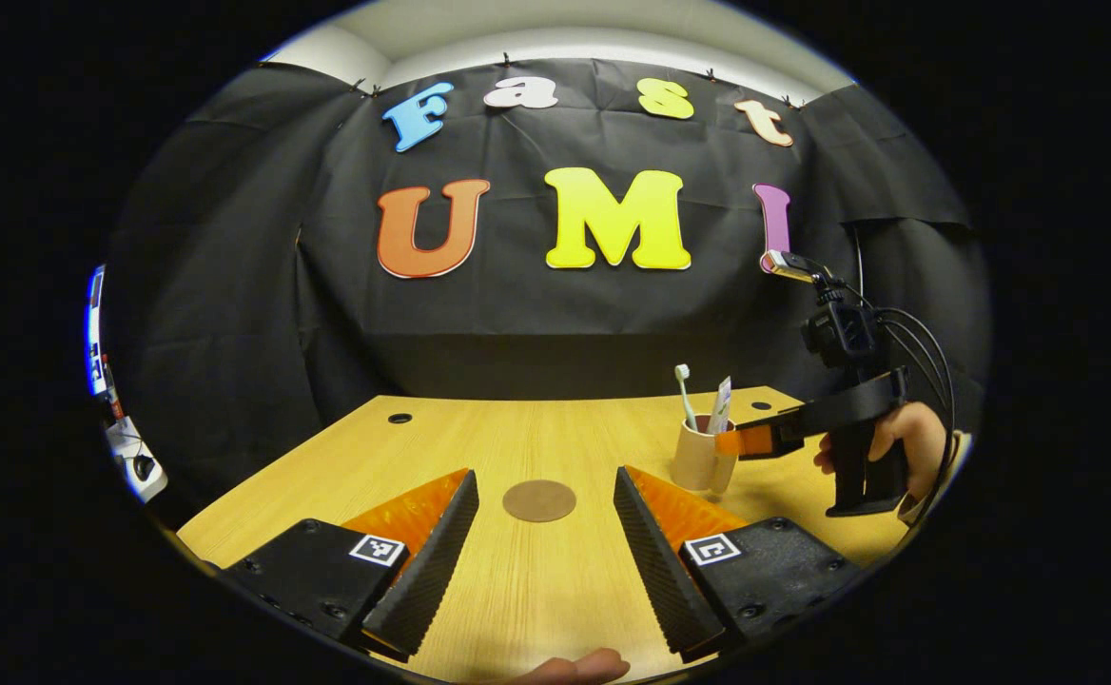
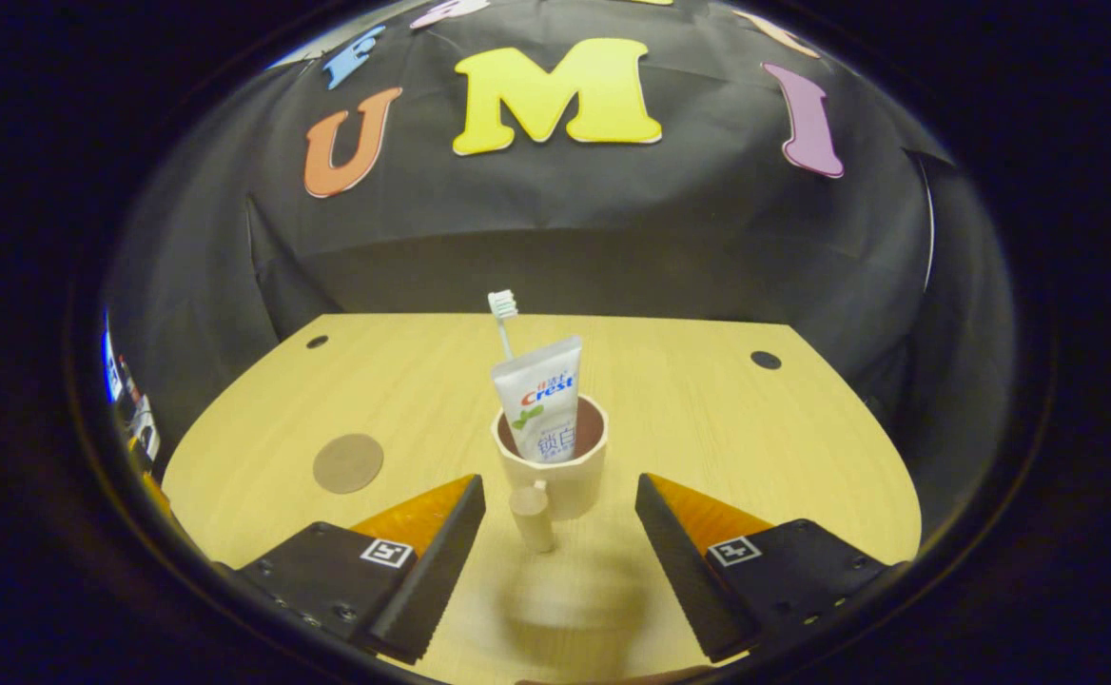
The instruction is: Put the toothbrush and toothpaste on the desktop into the cup, then pick up the cup and place it on the coaster on the desktop.
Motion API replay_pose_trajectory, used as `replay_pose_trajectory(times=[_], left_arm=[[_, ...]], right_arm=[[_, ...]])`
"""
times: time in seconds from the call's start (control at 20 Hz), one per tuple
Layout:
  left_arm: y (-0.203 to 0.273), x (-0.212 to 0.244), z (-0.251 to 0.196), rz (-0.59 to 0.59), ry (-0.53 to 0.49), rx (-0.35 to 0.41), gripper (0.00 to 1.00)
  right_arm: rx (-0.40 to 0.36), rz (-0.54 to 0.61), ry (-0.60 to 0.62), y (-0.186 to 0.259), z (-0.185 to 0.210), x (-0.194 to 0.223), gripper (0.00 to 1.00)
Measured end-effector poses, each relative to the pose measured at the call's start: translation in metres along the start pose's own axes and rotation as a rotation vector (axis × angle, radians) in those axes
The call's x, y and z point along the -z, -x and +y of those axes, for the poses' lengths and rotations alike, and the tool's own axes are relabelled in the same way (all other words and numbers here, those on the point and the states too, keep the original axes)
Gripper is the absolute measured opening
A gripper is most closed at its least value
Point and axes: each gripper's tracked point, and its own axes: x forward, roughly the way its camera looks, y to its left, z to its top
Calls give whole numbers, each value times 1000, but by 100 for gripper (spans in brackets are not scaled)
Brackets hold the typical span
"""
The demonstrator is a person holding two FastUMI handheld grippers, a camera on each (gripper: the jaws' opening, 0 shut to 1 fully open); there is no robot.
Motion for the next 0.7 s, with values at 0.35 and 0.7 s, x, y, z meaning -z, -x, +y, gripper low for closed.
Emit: replay_pose_trajectory(times=[0.35, 0.7], left_arm=[[10, 26, 29, 18, 36, -11, 92], [12, 33, 46, 22, 36, -25, 91]], right_arm=[[22, 294, -75, -35, 1, 11, 94], [65, 456, -101, -65, 5, 29, 82]])
